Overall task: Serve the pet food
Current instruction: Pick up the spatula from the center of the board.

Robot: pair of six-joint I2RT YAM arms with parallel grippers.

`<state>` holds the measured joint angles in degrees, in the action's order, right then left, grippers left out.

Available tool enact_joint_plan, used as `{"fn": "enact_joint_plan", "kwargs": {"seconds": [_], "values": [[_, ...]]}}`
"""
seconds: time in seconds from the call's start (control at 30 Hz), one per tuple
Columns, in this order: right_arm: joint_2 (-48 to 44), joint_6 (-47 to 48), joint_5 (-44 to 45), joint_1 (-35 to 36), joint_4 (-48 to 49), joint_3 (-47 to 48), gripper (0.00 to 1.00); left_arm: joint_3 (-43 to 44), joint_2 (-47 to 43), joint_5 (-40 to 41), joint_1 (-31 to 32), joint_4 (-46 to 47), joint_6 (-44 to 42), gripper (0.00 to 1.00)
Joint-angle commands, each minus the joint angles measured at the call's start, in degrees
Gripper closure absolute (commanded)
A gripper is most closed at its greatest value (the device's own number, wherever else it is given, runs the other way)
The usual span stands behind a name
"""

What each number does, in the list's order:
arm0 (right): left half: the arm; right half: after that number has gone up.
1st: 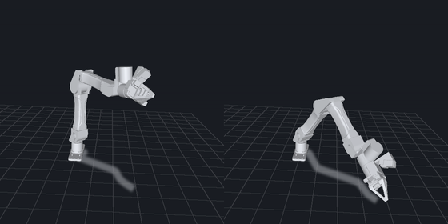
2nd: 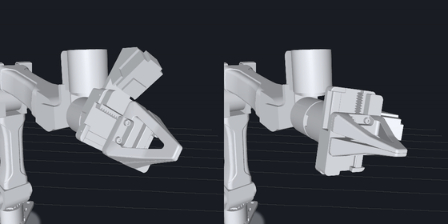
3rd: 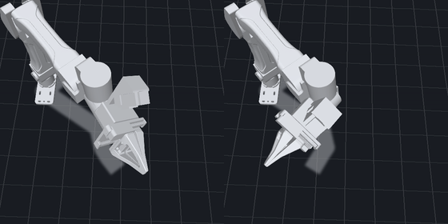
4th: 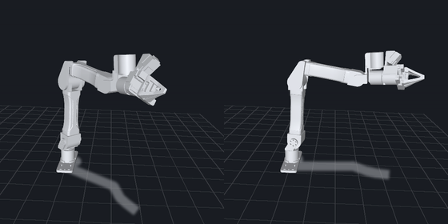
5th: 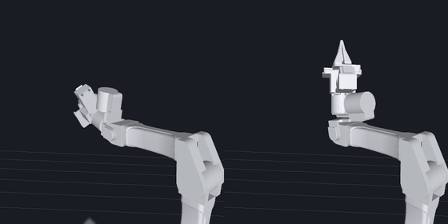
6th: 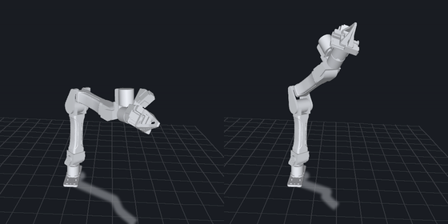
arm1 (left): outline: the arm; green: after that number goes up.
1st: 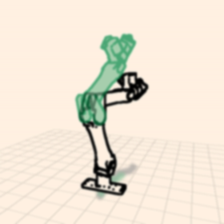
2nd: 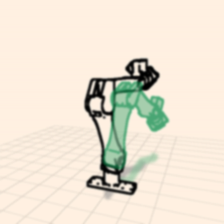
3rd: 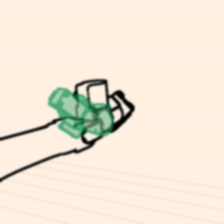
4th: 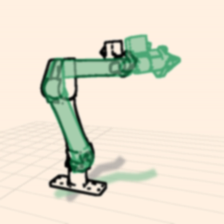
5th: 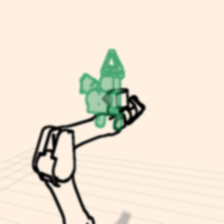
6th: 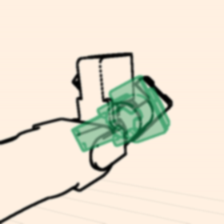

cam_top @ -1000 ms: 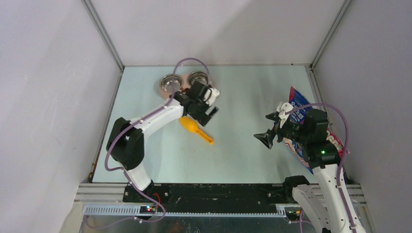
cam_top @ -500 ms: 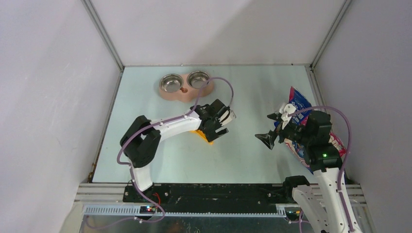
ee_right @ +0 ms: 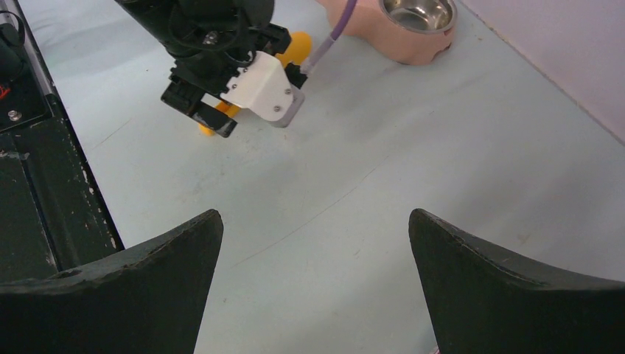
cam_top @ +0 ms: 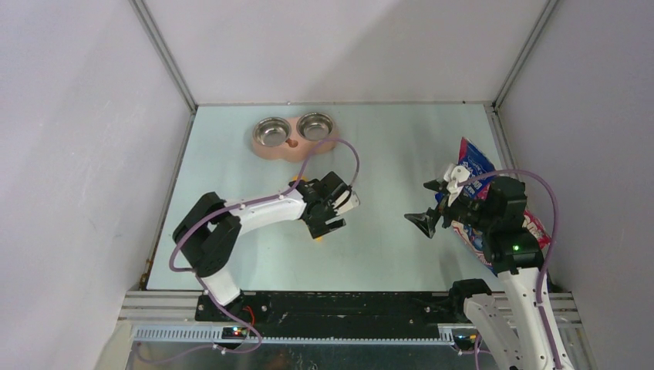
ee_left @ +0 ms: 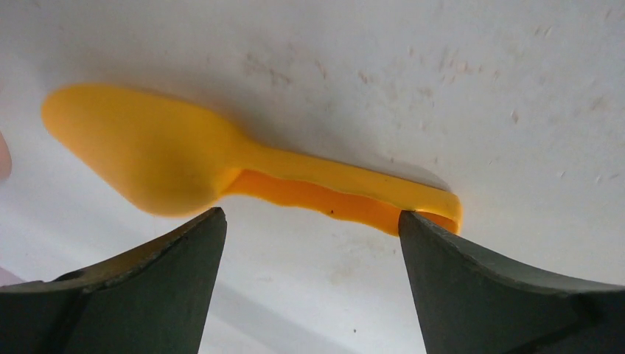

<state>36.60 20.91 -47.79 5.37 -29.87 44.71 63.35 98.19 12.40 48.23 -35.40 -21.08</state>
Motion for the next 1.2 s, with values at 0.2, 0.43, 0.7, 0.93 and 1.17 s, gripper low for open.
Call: {"fn": "enact_joint_plan", "kwargs": {"seconds": [0.2,0.43,0.7,0.93,1.17], "values": [[-0.8,-1.6,-1.4,-0.6,1.8,0.0,0.00,-8.0,-8.8,6.7,-2.7,0.8,-1.6,0.06],[-1.5,-2.4,-2.7,-1.5,2.1,0.0,0.00,-8.6,-11.1,7.3,-9.9,1.6,-0.7,0.06],[-1.7,-2.8,-3.3,-2.0,2.2,0.0,0.00,-9.9,-20.6,5.2,-13.2,2.8,-1.1,0.01],[-1.7,-2.9,-3.4,-2.1,2.2,0.0,0.00,-7.9,-21.3,1.8,-16.3,1.7,6.7,0.00],[-1.7,-3.0,-3.7,-2.1,2.3,0.0,0.00,-4.6,-11.9,-2.8,-22.2,0.1,14.3,0.00]]}}
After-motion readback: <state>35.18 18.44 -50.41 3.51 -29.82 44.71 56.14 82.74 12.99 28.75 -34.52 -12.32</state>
